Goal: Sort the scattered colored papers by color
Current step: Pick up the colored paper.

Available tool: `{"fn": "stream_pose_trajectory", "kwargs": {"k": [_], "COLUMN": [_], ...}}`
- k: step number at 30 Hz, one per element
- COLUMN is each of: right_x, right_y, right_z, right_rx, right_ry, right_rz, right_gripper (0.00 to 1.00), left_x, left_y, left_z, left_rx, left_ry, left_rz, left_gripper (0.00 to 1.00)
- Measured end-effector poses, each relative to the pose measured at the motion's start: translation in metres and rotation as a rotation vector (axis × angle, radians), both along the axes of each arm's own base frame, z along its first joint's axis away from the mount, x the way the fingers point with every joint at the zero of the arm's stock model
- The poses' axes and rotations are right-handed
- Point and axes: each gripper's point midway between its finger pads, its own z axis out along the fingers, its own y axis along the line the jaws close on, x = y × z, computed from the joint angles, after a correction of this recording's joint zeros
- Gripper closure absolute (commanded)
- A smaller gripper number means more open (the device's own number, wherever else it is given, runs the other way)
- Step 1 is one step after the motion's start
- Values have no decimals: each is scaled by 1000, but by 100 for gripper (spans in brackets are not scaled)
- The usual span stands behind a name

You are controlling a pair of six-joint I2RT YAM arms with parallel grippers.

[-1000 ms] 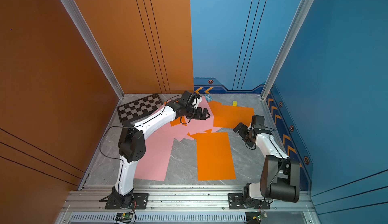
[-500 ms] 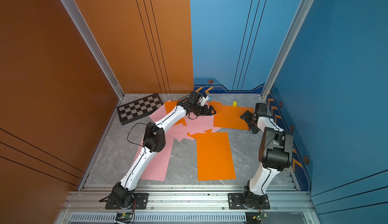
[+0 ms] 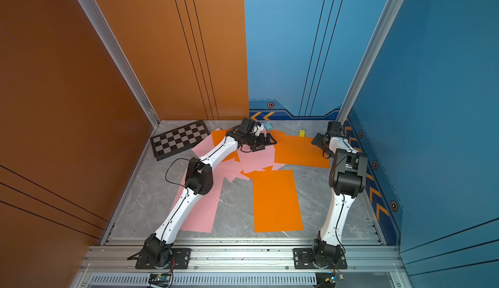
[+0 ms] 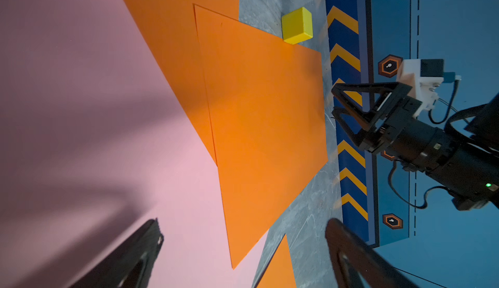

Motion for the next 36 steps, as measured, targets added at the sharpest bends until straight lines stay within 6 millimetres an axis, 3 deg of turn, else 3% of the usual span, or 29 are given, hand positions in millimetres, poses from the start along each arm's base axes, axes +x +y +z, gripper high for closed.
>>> {"fn": "stream_pose_trajectory", "kwargs": {"k": [8,13,25,36], "right_x": [6,19,29,23], "right_y": [-20,-18,22,67], "right_z": [2,-2,6,12], "right_rx": [0,47,251,460], "right_ry": [7,16,-40,-99], "right_rz": [-4,28,159,258], "right_gripper": [0,0,0,1], "left_x": [10,13,15,13], "left_y": [-12,-14,-18,-19], "left_z": [11,-3,-8,-7], "left_rx": [-115,-138,-184,-196], "left_ry": [47,102,165,181], "left_rz": [60,97,126,118], "left_gripper": [2,2,2,2]}}
